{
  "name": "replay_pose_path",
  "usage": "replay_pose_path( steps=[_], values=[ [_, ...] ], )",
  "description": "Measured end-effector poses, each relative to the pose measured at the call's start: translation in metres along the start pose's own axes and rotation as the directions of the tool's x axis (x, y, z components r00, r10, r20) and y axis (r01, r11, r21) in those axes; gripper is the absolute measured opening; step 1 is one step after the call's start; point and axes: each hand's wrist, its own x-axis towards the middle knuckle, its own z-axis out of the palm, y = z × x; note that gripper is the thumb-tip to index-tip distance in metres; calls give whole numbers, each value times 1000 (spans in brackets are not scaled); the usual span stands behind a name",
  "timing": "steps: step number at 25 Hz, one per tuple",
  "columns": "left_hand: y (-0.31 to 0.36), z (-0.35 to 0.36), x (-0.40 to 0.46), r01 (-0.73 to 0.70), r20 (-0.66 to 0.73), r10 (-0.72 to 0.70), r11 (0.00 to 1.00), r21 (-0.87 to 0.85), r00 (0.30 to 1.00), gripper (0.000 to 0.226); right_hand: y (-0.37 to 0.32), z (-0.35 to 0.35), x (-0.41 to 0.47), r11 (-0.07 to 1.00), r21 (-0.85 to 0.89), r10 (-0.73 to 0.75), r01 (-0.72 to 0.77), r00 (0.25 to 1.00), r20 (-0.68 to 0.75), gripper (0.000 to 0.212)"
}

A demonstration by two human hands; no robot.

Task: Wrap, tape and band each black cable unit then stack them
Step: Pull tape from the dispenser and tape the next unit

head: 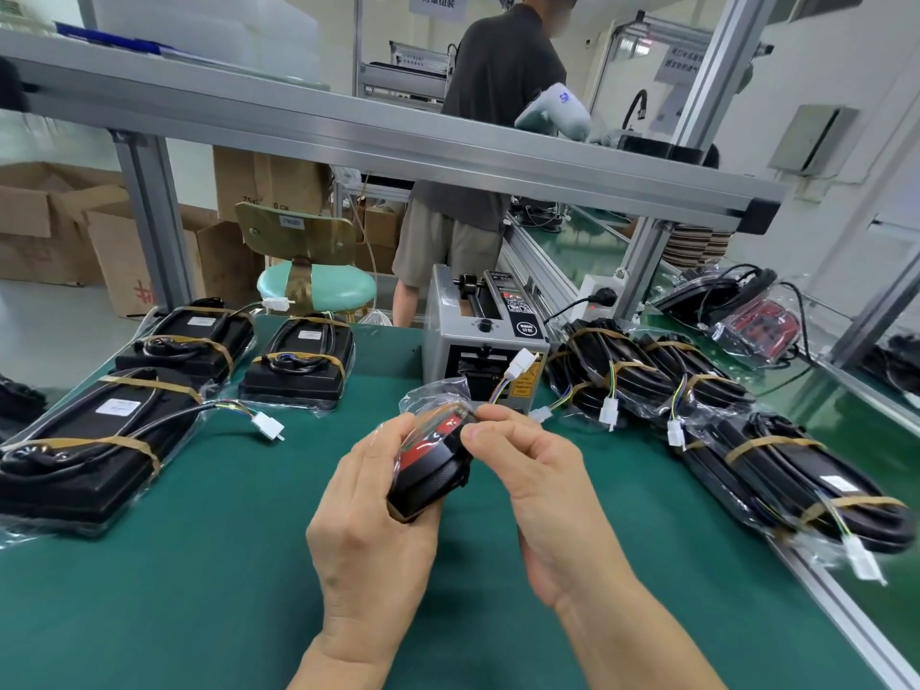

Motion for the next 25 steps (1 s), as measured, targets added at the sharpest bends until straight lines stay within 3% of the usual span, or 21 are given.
replay_pose_path(
  steps=[9,16,25],
  values=[
    [0,1,-3,-31,-14,32,999,37,999,56,1,1,-5,989,-114,-98,90,993,-71,22],
    [2,1,-5,-45,-16,46,998,44,999,55,1,0,-7,996,-38,-79,77,995,-55,26],
    [1,1,-5,-22,9,21,999,46,1000,57,0,-2,-7,990,-94,-109,106,993,-33,24]
  ],
)
